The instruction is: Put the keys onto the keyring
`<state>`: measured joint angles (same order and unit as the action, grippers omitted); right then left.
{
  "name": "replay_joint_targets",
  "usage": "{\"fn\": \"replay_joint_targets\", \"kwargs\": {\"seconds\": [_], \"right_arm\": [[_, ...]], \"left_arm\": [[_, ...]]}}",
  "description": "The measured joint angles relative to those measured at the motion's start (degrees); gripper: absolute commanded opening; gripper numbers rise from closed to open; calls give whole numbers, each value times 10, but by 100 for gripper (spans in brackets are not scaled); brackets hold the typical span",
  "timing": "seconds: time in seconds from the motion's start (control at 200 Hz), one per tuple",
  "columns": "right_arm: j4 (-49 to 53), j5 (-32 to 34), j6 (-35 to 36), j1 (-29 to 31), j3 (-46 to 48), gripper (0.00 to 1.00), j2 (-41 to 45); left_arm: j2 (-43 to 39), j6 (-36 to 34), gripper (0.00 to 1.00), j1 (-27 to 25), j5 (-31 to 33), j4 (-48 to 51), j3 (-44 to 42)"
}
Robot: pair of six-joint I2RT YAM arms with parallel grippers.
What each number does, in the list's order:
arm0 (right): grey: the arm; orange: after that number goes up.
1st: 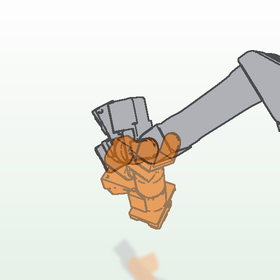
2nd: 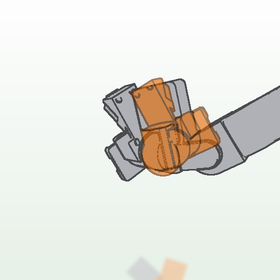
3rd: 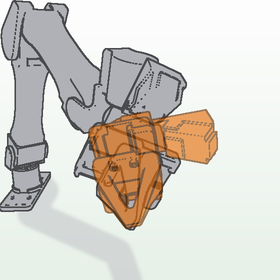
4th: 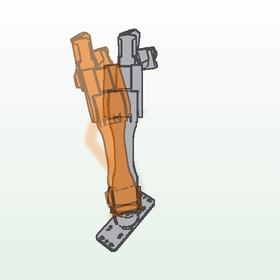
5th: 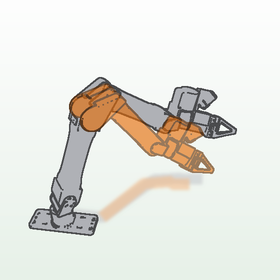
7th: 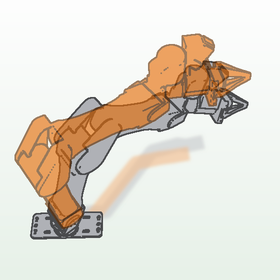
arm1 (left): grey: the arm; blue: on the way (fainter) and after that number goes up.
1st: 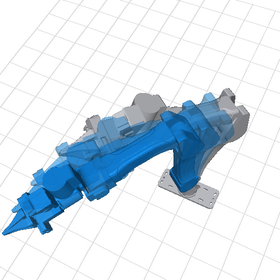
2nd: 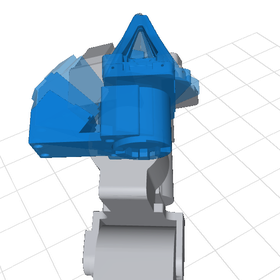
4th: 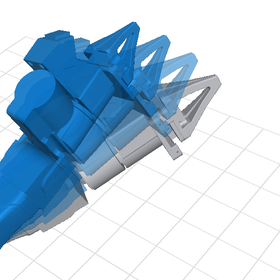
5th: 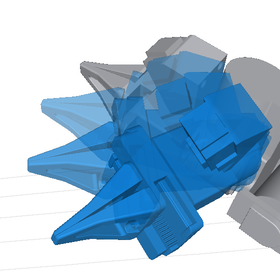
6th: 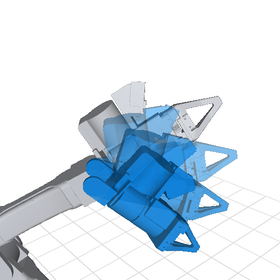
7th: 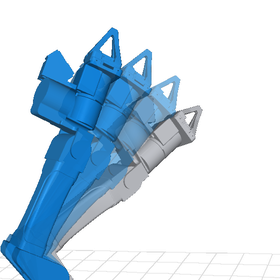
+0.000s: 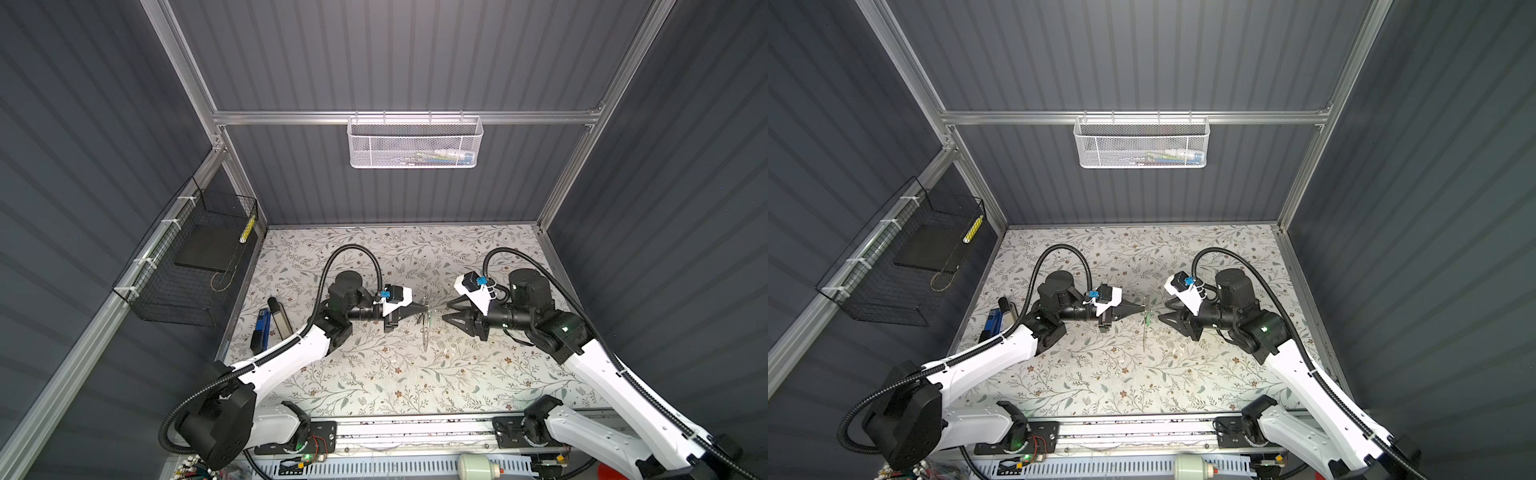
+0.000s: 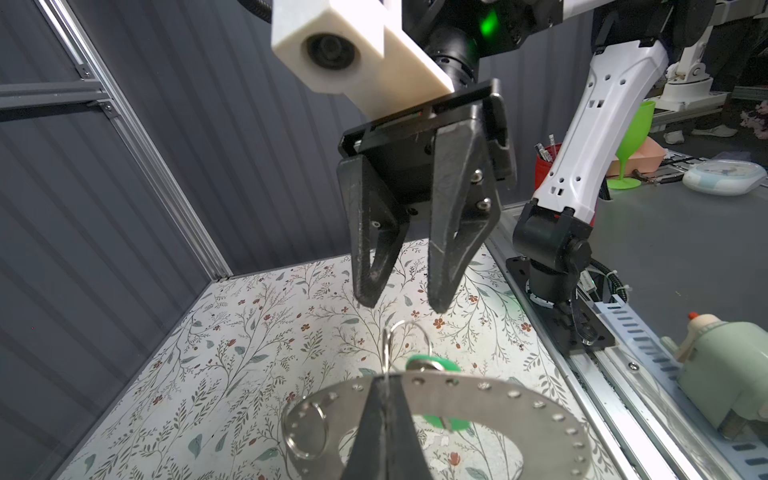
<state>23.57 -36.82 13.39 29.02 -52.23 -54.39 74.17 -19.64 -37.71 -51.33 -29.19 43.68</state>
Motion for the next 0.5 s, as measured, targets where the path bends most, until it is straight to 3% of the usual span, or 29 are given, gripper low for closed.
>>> {"fn": "replay_joint_targets", "kwargs": {"seconds": [0.5], "right_arm": [[-15, -53, 10, 4, -44, 36, -25]], "left_arm": [[0, -11, 0, 0, -2, 32, 19]]}}
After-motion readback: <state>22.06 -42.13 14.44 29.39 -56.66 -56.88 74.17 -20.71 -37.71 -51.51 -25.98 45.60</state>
